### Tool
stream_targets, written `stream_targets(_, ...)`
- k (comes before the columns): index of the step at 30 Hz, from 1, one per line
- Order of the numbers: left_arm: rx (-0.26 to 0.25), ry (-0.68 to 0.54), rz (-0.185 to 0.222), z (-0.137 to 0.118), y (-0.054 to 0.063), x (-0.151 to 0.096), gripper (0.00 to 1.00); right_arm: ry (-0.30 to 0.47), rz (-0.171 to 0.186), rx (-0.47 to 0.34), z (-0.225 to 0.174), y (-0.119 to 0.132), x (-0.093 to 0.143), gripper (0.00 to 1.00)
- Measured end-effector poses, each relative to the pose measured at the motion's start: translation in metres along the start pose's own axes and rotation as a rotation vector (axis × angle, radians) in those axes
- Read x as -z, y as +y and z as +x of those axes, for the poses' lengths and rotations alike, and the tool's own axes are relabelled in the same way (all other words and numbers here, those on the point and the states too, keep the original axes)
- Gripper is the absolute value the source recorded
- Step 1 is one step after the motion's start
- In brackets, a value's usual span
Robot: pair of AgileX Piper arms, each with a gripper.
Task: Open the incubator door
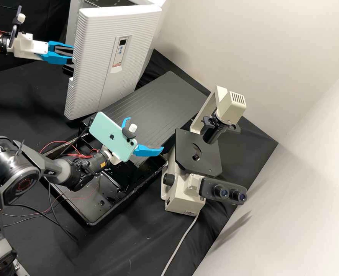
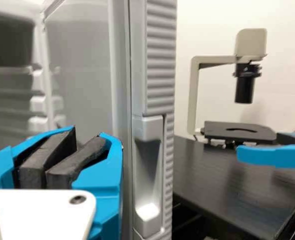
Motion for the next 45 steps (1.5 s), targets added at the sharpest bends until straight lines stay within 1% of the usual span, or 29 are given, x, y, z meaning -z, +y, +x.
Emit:
stream_targets(2,-0.015,-0.032,-0.007,0.004,0.003,-0.004,0.0,0.0,0.0,0.0,0.0,0.0,0.0,1.0)
stream_targets(5,-0.016,-0.067,0.002,0.01,0.004,-0.011,0.0,0.0,0.0,0.0,0.0,0.0,0.0,1.0)
stream_targets(9,-0.007,-0.078,0.001,0.013,0.002,-0.013,0.0,0.0,0.0,0.0,0.0,0.0,0.0,1.0)
stream_targets(16,0.007,-0.066,-0.015,0.013,-0.003,-0.01,0.0,0.0,0.0,0.0,0.0,0.0,0.0,1.0)
stream_targets(19,-0.018,-0.04,-0.004,0.009,-0.003,-0.011,0.0,0.0,0.0,0.0,0.0,0.0,0.0,1.0)
stream_targets(20,-0.031,-0.027,0.007,0.007,-0.002,-0.012,0.0,0.0,0.0,0.0,0.0,0.0,0.0,1.0)
stream_targets(22,-0.053,0.024,0.045,0.0,0.0,-0.012,0.0,0.0,0.0,0.0,0.0,0.0,0.0,1.0)
stream_targets(24,-0.084,0.103,0.081,-0.008,0.004,-0.012,0.0,0.0,0.0,0.0,0.0,0.0,0.0,1.0)
stream_targets(25,-0.102,0.148,0.102,-0.012,0.006,-0.011,1.0,0.0,0.0,0.0,0.0,0.0,0.0,1.0)
stream_targets(26,-0.122,0.221,0.126,-0.019,0.008,-0.01,1.0,0.0,0.0,0.0,0.0,0.0,0.0,1.0)
stream_targets(27,-0.13,0.266,0.156,-0.023,0.01,-0.01,1.0,0.0,0.0,0.0,0.0,0.0,0.0,1.0)
stream_targets(29,-0.148,0.355,0.172,-0.031,0.012,-0.008,1.0,0.0,0.0,0.0,0.0,0.0,0.0,1.0)
stream_targets(30,-0.153,0.39,0.168,-0.035,0.013,-0.006,1.0,0.0,0.0,0.0,0.0,0.0,0.0,1.0)
stream_targets(31,-0.16,0.439,0.173,-0.04,0.014,-0.004,1.0,0.0,0.0,0.0,0.0,0.0,0.0,1.0)
stream_targets(34,-0.154,0.535,0.161,-0.052,0.012,-0.001,1.0,0.0,0.0,0.0,0.0,0.0,0.0,1.0)
stream_targets(36,-0.155,0.603,0.136,-0.06,0.009,0.003,1.0,0.0,0.0,0.0,0.0,0.0,0.0,1.0)
stream_targets(39,-0.141,0.663,0.111,-0.069,0.003,0.008,1.0,0.0,0.0,0.0,0.0,0.0,0.0,1.0)
stream_targets(42,-0.126,0.718,0.11,-0.077,-0.004,0.012,1.0,0.0,0.0,0.0,0.0,0.0,0.0,1.0)
stream_targets(43,-0.124,0.744,0.103,-0.082,-0.007,0.014,1.0,0.0,0.0,0.0,0.0,0.0,0.0,1.0)
stream_targets(45,-0.128,0.761,0.098,-0.087,-0.012,0.014,1.0,0.0,0.0,0.0,0.0,0.0,0.0,1.0)
